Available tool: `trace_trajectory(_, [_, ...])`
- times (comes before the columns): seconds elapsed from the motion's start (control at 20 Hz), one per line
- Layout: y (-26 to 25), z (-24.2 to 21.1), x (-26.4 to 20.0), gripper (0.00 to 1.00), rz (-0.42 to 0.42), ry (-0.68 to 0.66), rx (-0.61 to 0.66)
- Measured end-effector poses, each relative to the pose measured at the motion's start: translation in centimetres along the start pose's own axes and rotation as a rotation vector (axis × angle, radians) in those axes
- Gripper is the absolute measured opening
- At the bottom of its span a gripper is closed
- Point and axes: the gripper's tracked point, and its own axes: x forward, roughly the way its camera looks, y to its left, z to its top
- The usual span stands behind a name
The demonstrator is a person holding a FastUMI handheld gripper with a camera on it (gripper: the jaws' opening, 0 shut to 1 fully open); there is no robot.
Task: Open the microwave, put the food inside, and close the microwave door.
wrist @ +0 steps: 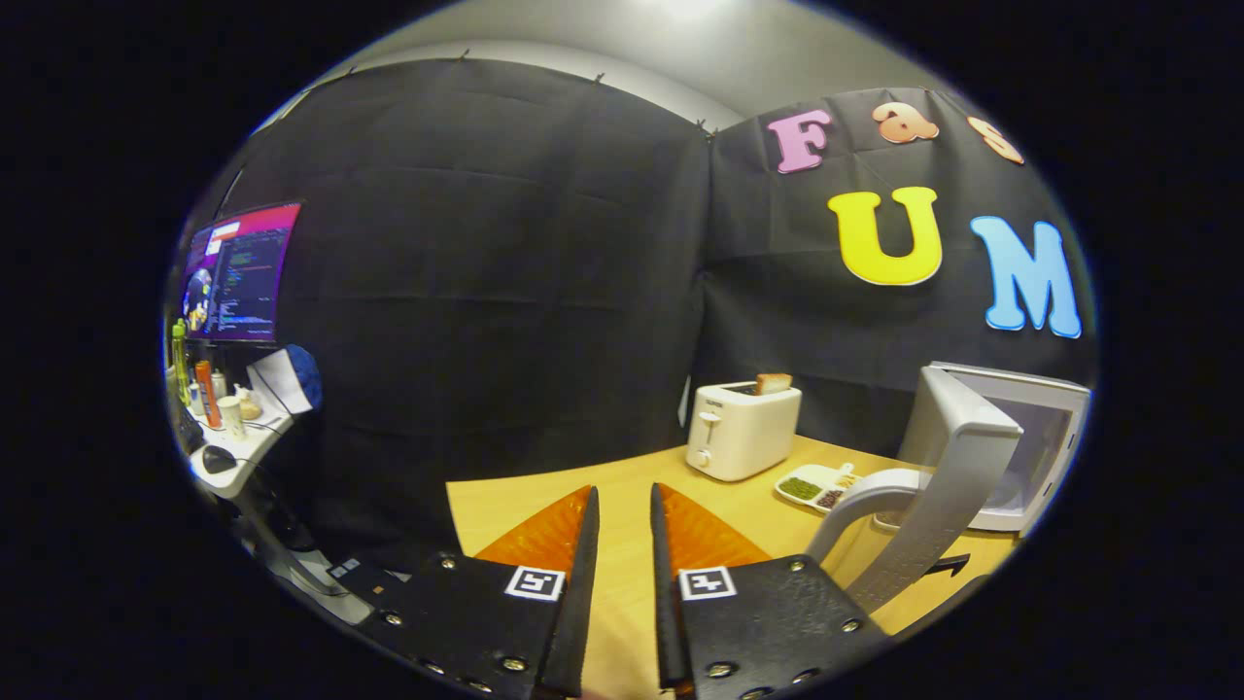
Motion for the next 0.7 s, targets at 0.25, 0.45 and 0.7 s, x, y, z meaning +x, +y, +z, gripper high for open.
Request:
trace_trajectory(0.25, [-3.8, -3.4, 0.4, 0.02, -0.09, 0.078, 0.078])
trace_trajectory(0.45, [-5.6, -3.6, -1.1, 0.01, -0.103, 0.081, 0.034])
trace_trajectory(0.7, [-9.2, -4.0, -4.4, 0.01, -0.158, 0.103, 0.045])
